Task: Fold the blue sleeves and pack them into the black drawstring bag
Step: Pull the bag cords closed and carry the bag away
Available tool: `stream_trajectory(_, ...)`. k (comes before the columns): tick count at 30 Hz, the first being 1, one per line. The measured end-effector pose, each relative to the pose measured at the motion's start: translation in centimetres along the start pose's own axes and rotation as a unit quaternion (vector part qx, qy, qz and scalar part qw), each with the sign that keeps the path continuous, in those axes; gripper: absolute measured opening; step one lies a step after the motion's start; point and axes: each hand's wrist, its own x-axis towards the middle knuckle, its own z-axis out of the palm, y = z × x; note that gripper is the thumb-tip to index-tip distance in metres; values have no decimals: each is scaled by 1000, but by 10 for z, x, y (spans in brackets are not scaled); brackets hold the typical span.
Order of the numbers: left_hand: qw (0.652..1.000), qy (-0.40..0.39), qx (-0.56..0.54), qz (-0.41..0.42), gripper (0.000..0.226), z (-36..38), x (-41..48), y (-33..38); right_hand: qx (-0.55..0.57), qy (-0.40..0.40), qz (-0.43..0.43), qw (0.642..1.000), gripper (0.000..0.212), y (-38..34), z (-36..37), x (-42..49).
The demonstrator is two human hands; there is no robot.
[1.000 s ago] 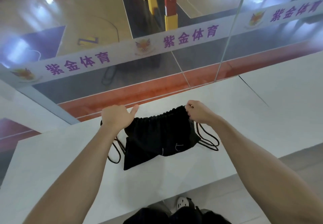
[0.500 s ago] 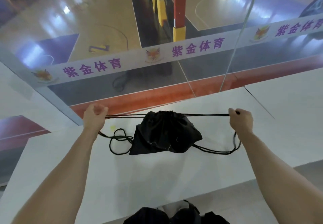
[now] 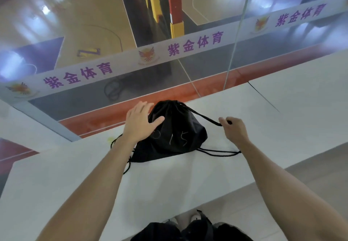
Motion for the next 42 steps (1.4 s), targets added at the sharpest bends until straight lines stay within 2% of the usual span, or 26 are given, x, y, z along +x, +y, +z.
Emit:
stream_trajectory(3,996,-50,38,70,102,15,28,44,-12,-18,-9,1000,49,0,6,-24)
stream_trajectory(7,986,-112,90,87,109,32,66,59,-11,-36,10,999,47,18,8,-61)
stream_trajectory(10,974,-168,127,87,92,40,86,66,-11,-54,23,998,52,33,6,-89)
stream_trajectory(13,972,-178,126,81,46,41,87,74,2,-55,85,995,51,53,-8,-114)
stream_trajectory(14,971,-192,121,80,44,41,83,76,-3,-51,102,993,48,59,-13,-121)
stream_trajectory(17,950,-273,117,99,75,38,69,75,-16,-19,132,991,38,66,-23,-142)
stream_trajectory(19,938,-285,149,128,69,37,59,73,0,23,141,990,38,60,-27,-157)
stream_trajectory(22,945,-241,134,176,44,23,37,71,23,84,154,984,36,46,-35,-179)
stream_trajectory(25,981,-106,-18,162,29,-11,19,84,14,137,183,973,35,43,-46,-207)
stream_trajectory(27,979,-34,-121,159,27,-39,10,104,-2,171,215,962,35,48,-53,-236)
stream_trajectory(29,963,0,-199,181,24,-66,0,133,-19,229,264,937,31,60,-59,-272)
stream_trajectory(34,921,-29,-270,279,31,-93,-56,213,-21,384,363,849,16,83,-78,-374)
stream_trajectory(38,868,-71,-331,363,40,-92,-121,272,-9,417,407,813,9,102,-88,-454)
stream_trajectory(39,852,-83,-332,396,43,-92,-137,286,-1,403,420,813,15,108,-87,-474)
stream_trajectory(42,804,-122,-298,500,46,-89,-190,329,18,302,477,825,76,132,-82,-533)
